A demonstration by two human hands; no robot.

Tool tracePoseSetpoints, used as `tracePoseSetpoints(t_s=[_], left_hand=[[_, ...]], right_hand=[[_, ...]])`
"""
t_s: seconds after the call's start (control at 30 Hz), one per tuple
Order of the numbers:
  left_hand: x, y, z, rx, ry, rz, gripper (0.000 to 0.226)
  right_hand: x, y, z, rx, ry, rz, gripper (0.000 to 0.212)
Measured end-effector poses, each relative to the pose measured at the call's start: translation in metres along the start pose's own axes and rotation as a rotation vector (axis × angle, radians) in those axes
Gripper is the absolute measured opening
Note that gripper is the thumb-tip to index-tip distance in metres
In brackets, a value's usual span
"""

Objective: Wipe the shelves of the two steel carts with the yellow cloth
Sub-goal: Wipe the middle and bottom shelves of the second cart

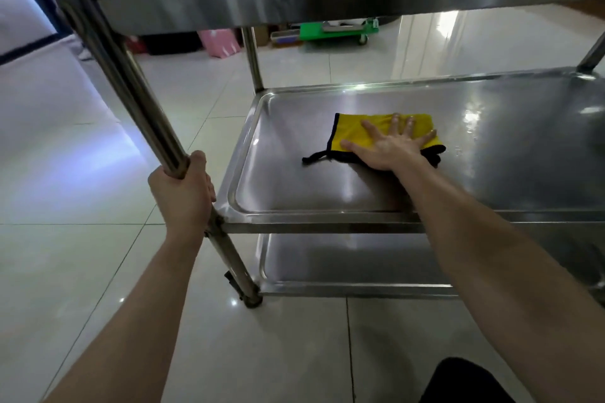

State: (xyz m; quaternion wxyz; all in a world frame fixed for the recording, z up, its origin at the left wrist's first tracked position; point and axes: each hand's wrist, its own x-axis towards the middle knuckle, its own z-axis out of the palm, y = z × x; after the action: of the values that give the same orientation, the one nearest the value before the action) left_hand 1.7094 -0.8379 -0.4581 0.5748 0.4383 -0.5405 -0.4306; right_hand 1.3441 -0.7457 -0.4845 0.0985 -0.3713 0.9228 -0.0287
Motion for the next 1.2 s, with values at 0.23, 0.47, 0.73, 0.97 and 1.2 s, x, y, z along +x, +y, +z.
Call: tracePoseSetpoints(t_s=[0.23,0.47,0.73,0.97,1.2], left_hand=[[0.0,0.0,0.004,-0.014,0.02,0.003,0.043],[0.0,0.007,0.004,0.079,0.093,-0.006,0.042],[-0.002,0.009,-0.003,0.196,0.088,0.019,0.043],[-0.005,0.015,-0.007,0.401,0.201,0.063,0.041],[-0.064,0.005,0.035,0.607,0.286,0.829,0.033]], right_hand=[[0.024,-0.155,0.013,-0.051,-0.023,-0.288,0.087],[-0.049,-0.196,0.042,-0.08,-0.004,-0.523,0.082],[-0.105,-0.139,0.049,-0.044,-0.065,-0.711,0.073],[-0.101,-0.018,0.037,-0.021,-0.051,-0.587,0.078],[-0.106,0.084,0.024,-0.021,-0.033,-0.41,0.091]])
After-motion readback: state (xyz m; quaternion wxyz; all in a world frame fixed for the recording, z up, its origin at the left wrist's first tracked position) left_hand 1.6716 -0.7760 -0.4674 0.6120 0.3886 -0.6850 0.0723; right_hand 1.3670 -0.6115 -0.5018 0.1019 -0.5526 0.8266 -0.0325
